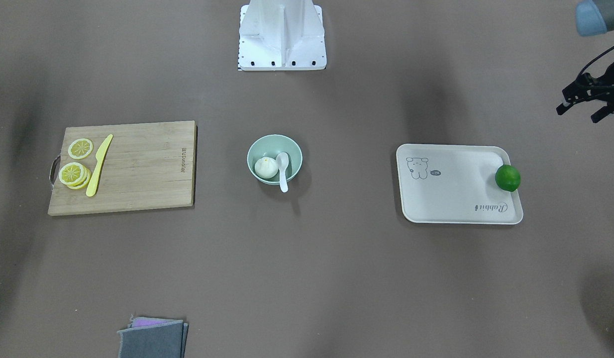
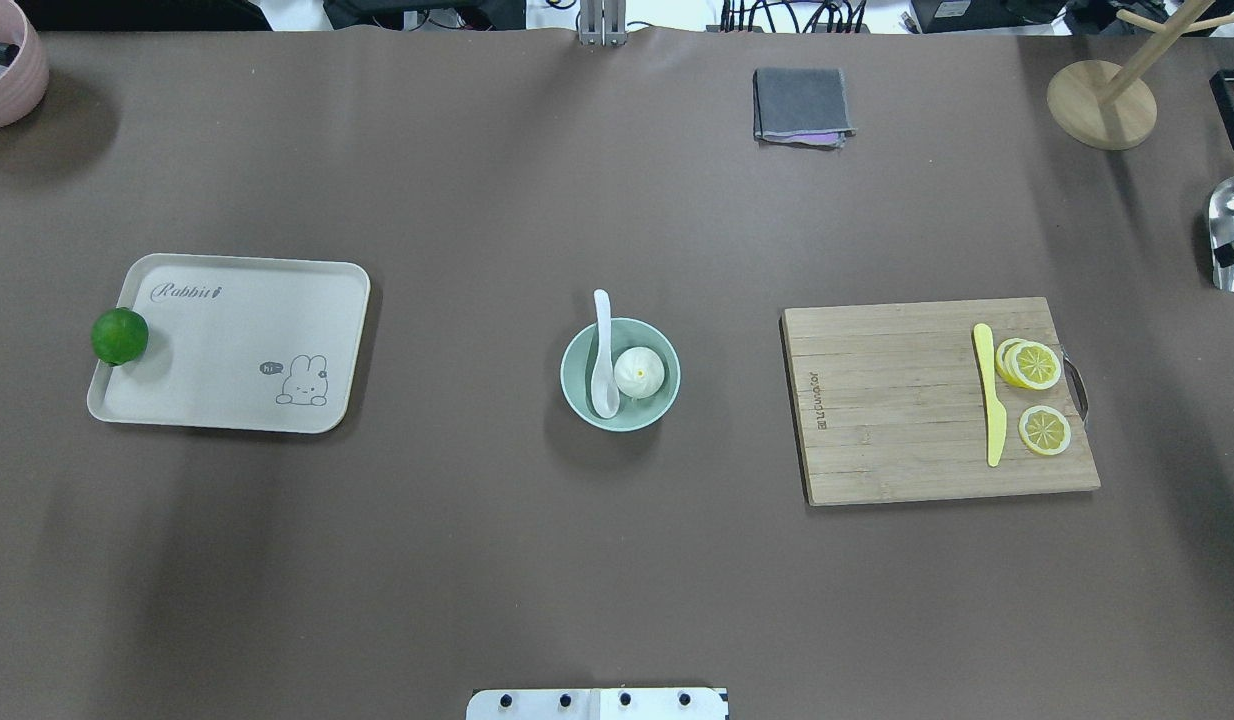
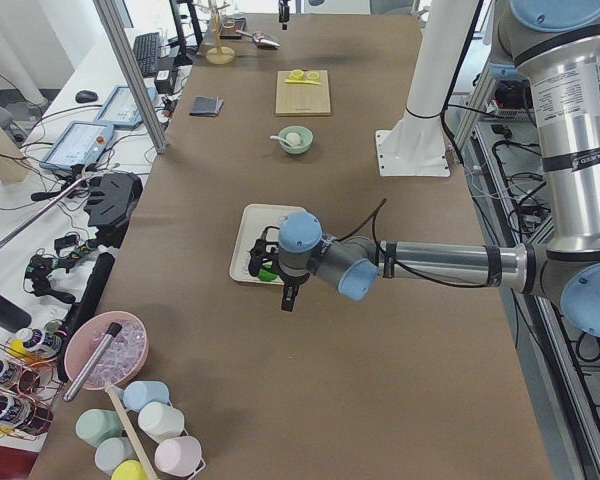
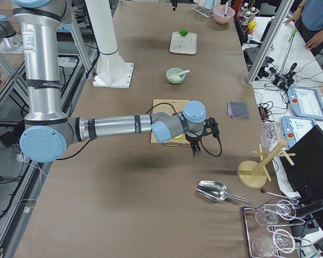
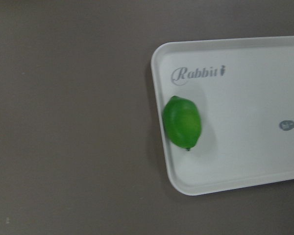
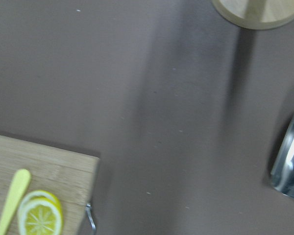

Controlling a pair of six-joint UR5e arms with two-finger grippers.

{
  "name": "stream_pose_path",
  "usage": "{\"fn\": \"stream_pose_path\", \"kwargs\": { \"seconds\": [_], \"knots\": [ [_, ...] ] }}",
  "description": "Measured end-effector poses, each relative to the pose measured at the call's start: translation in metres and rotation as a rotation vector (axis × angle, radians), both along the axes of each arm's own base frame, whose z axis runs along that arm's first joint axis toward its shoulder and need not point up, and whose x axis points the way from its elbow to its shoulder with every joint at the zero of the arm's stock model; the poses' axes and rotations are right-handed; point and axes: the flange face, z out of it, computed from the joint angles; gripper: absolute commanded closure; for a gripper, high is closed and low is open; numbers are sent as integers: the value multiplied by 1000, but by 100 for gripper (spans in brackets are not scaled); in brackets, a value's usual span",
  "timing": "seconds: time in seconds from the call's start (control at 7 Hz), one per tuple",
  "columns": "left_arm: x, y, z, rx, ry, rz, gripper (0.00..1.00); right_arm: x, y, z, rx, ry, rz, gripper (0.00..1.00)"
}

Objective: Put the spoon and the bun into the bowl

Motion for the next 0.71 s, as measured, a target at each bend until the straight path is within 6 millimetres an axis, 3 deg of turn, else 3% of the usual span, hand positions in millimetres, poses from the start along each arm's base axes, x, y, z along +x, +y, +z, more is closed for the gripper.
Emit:
{"fn": "stream_pose_path", "kwargs": {
  "seconds": [0.14, 0.43, 0.71],
  "knots": [
    [-6, 3, 22, -25, -13, -2, 1, 23, 4, 24, 12, 12, -8, 0],
    [-11, 8, 54, -72, -50, -11, 1, 41, 11, 44, 10, 25, -3, 0],
    [-13, -1, 51, -62, -47, -21, 1, 44, 15, 51, 4, 27, -4, 0]
  ]
}}
